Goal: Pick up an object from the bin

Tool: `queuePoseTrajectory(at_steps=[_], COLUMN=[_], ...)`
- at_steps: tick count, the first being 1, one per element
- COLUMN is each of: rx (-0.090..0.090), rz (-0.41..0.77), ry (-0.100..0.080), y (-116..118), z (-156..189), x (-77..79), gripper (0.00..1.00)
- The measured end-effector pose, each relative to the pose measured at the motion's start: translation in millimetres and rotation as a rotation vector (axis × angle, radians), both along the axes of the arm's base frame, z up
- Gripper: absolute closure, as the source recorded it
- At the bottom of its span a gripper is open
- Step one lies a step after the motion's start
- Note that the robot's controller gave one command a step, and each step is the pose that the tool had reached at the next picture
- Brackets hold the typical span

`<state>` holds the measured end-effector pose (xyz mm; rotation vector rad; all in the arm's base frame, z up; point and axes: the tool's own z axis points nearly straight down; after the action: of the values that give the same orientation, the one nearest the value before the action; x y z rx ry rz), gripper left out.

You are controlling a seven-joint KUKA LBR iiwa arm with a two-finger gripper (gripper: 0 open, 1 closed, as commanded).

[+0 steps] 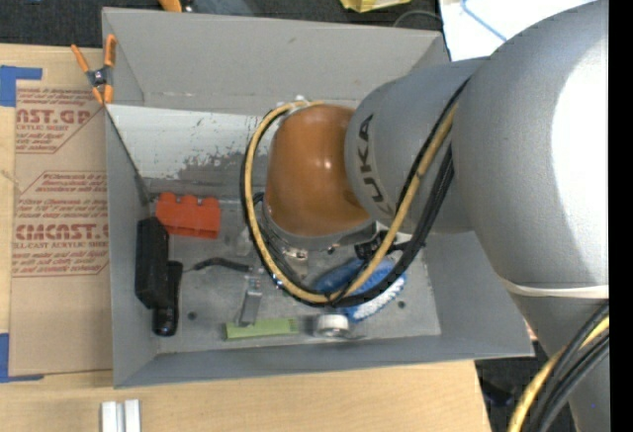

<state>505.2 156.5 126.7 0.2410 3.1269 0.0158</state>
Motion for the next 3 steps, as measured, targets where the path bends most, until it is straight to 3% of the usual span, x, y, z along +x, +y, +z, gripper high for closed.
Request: queuePoseTrajectory(at_steps=[1, 2, 3], rx=[-0.004, 0.001, -0.002], rz=[0.116, -0.03, 0.062], ry=[-0.003, -0.002, -0.004], y=[-3.3, -8.3, -17.1], z=[-28.7, -44.2, -54.6], x=[15.9, 52.5, 27.9], gripper=[0.0, 0.0, 1.0])
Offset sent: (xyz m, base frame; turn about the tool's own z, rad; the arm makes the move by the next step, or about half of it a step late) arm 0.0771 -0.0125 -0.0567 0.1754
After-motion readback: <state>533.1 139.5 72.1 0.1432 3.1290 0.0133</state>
